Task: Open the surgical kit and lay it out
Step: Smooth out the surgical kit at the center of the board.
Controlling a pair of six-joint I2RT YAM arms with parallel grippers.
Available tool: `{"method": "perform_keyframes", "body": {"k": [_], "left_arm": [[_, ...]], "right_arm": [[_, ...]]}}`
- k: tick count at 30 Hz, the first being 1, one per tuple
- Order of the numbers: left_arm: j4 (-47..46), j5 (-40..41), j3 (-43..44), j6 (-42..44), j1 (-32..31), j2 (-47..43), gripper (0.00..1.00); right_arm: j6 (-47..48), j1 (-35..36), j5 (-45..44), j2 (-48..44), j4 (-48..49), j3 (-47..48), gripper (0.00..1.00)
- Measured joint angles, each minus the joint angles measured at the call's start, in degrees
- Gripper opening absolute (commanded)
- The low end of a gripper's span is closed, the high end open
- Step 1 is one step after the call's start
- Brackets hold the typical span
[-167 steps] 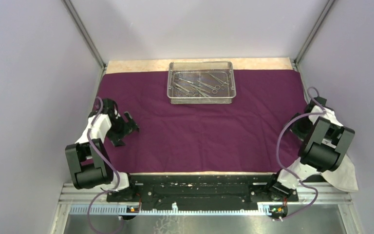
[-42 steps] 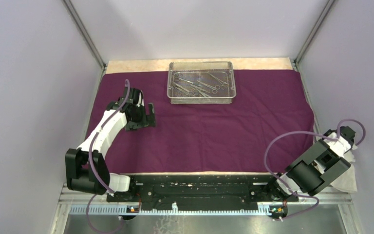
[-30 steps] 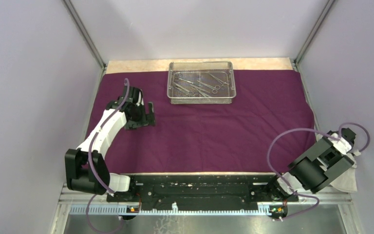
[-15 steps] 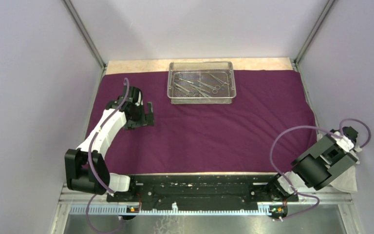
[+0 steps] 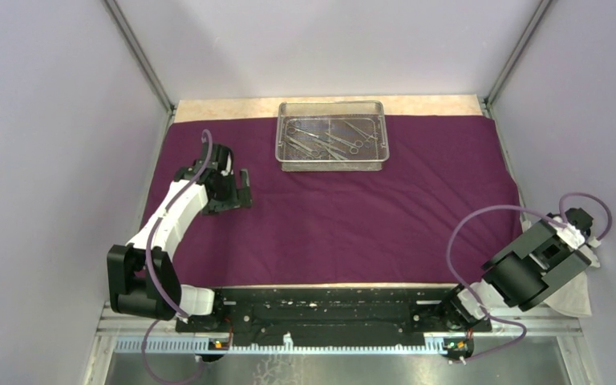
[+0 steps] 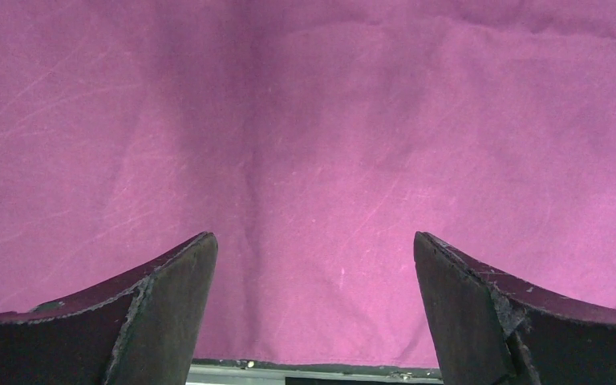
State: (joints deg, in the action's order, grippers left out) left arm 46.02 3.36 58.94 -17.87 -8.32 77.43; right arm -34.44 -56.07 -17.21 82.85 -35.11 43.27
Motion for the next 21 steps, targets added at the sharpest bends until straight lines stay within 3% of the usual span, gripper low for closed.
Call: {"method": "perform_keyframes", "body": {"k": [21], "left_arm": [[0.17,0.57,-0.24,-0.48,1.36,0.00,0.99]], "right_arm": [[4.07,0.13,-9.97,5.07,-1.55,3.10,0.00]]}}
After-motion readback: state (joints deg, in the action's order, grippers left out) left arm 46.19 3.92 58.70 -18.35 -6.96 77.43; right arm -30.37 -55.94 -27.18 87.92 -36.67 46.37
